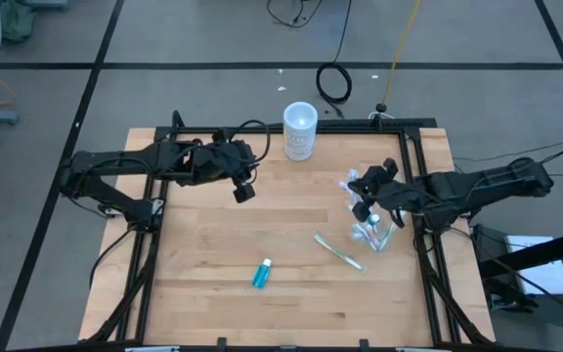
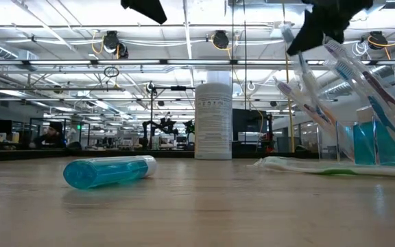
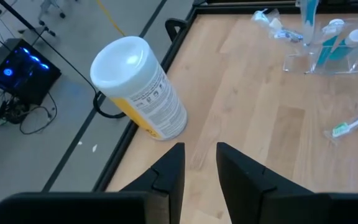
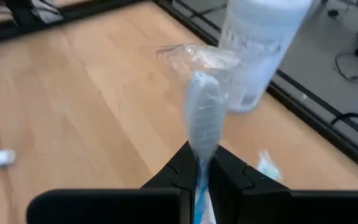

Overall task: Pick & Place toothbrushing station
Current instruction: Put the blue toothbrush into the transparent organizer

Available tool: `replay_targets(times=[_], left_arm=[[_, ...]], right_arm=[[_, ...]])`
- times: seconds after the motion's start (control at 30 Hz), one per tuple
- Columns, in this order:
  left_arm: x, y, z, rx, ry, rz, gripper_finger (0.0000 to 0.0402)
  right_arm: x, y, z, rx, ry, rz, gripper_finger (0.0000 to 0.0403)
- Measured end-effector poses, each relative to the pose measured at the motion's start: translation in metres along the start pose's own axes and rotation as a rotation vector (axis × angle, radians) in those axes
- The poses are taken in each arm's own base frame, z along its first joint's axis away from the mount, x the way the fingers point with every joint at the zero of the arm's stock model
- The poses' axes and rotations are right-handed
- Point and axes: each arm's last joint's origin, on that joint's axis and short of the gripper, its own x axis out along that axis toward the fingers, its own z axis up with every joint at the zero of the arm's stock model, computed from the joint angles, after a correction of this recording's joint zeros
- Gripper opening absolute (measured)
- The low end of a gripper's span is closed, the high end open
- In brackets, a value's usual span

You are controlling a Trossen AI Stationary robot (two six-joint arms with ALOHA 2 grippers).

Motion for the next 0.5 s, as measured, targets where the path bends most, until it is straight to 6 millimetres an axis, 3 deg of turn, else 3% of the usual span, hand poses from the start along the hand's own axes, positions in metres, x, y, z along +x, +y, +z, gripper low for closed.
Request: replay_targets(times=[0.23, 0.5], left_arm=[[0.000, 0.000, 0.000, 0.001, 0.000, 0.000, 0.0099], [0.000, 0.000, 0.000, 0.018, 0.000, 0.000, 0.0099]], right_arm=[[0.010, -0.007, -0.011, -0.021, 0.037, -0.034, 0.0018], [-0.011, -0.019, 0.000, 0.017, -0.018, 0.004, 0.0018]])
